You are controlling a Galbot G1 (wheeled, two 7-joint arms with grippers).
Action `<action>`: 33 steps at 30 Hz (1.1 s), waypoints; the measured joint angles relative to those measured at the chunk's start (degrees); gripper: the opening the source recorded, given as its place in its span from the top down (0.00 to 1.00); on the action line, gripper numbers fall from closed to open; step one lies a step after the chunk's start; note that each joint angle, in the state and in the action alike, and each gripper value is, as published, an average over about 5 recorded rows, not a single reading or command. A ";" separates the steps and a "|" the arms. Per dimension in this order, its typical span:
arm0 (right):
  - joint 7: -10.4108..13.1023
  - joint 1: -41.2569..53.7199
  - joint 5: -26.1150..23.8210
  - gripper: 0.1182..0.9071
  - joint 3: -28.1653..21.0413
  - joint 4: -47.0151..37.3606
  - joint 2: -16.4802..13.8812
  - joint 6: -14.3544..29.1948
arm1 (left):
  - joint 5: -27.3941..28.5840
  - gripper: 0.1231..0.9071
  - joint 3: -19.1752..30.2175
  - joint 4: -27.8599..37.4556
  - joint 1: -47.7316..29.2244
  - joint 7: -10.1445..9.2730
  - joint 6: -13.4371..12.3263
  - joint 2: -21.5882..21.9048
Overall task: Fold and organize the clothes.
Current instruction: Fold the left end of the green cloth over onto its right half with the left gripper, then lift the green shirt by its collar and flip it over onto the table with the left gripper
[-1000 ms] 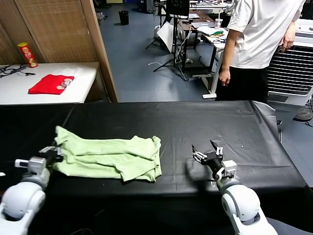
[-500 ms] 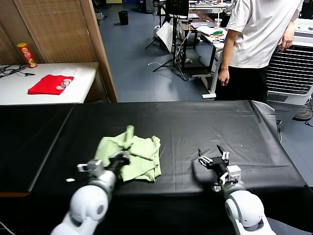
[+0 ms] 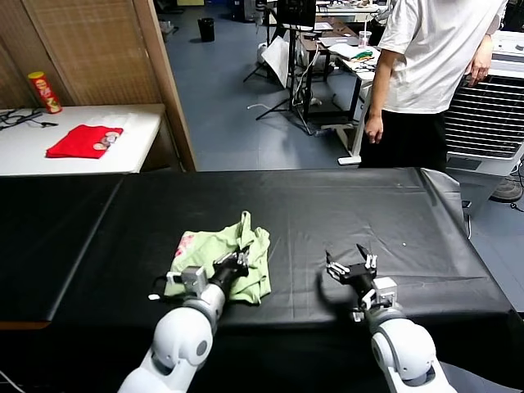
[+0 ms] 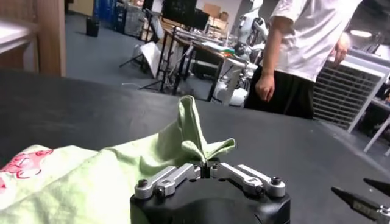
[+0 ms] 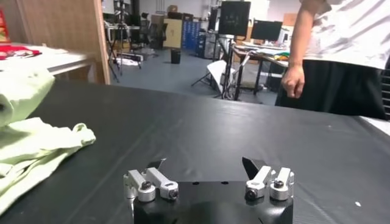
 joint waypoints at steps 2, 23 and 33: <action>-0.46 0.26 0.58 0.14 -0.35 -0.06 -0.26 0.00 | -1.06 0.55 0.00 -0.52 0.38 -0.15 0.28 -0.37; -4.30 11.32 4.65 0.14 -15.46 -7.22 1.75 -2.32 | 2.06 0.14 -12.03 -1.16 6.54 3.16 -4.08 7.91; -2.49 11.77 -6.72 0.14 -17.08 -10.40 3.45 1.04 | -1.49 0.14 -17.54 2.12 7.03 4.20 -5.27 7.92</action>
